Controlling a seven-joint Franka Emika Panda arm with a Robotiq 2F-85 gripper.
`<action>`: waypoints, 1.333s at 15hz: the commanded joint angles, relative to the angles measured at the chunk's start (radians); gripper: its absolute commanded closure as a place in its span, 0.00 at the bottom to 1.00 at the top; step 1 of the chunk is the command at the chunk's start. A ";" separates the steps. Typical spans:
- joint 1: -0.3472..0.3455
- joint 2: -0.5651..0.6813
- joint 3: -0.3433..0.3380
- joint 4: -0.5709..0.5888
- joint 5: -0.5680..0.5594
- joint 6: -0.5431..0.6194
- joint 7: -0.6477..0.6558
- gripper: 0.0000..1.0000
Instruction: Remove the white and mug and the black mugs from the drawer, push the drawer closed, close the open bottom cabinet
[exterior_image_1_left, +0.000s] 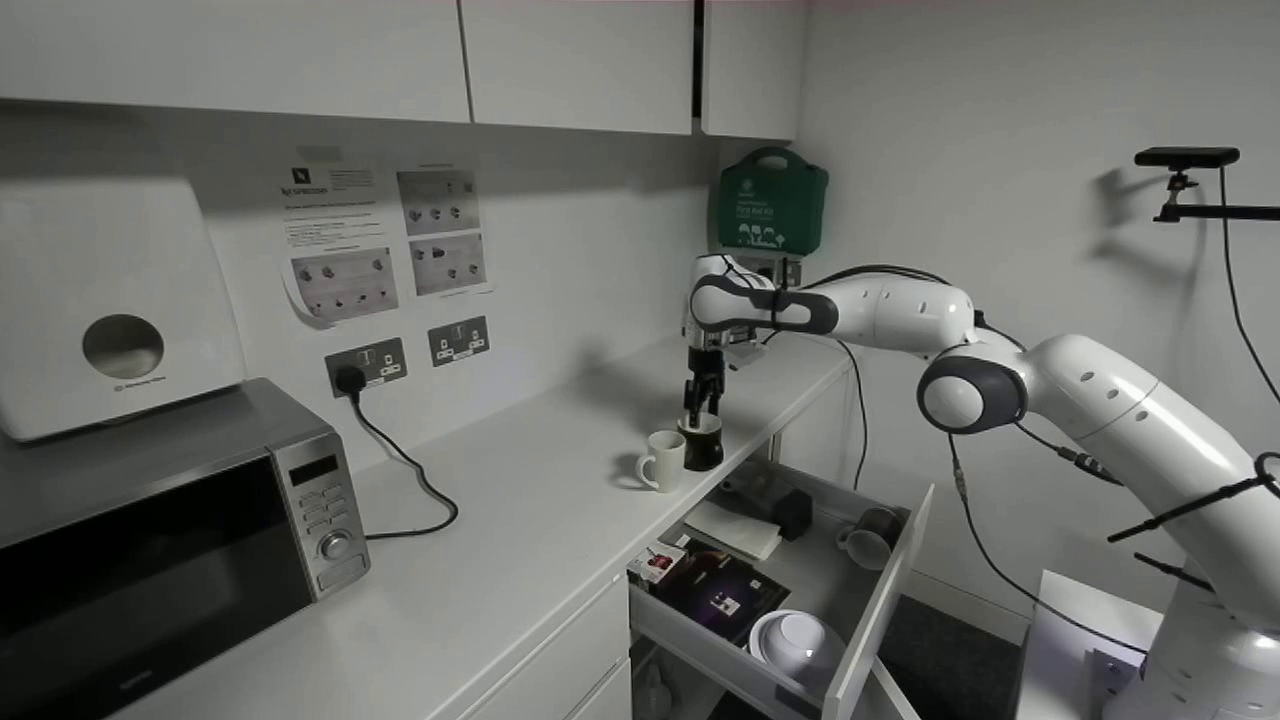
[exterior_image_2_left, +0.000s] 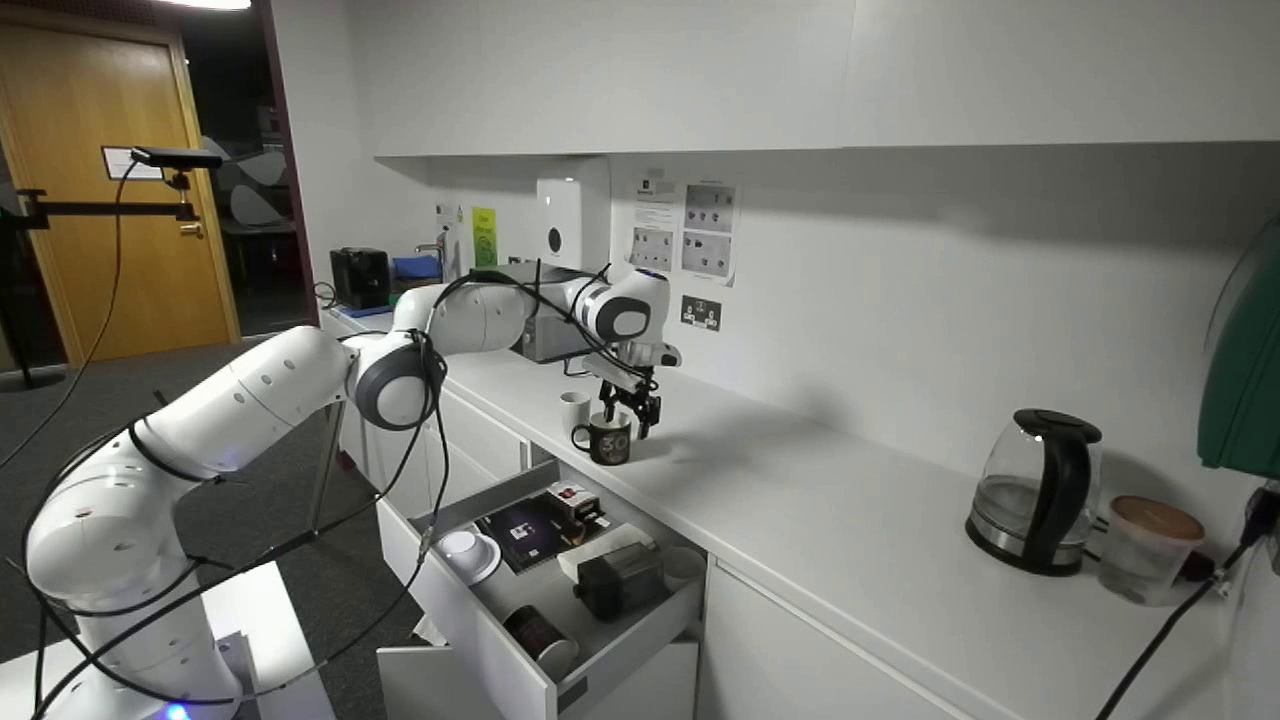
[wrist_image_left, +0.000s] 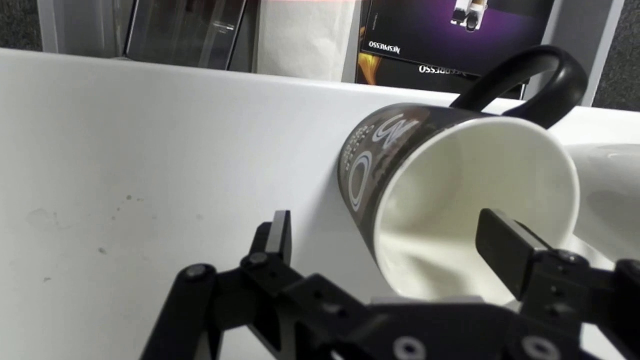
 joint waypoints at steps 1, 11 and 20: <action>0.001 -0.077 0.009 -0.126 0.034 0.020 0.074 0.00; 0.000 -0.257 0.007 -0.429 0.079 0.185 0.113 0.00; -0.033 -0.503 0.015 -0.744 0.141 0.341 0.106 0.00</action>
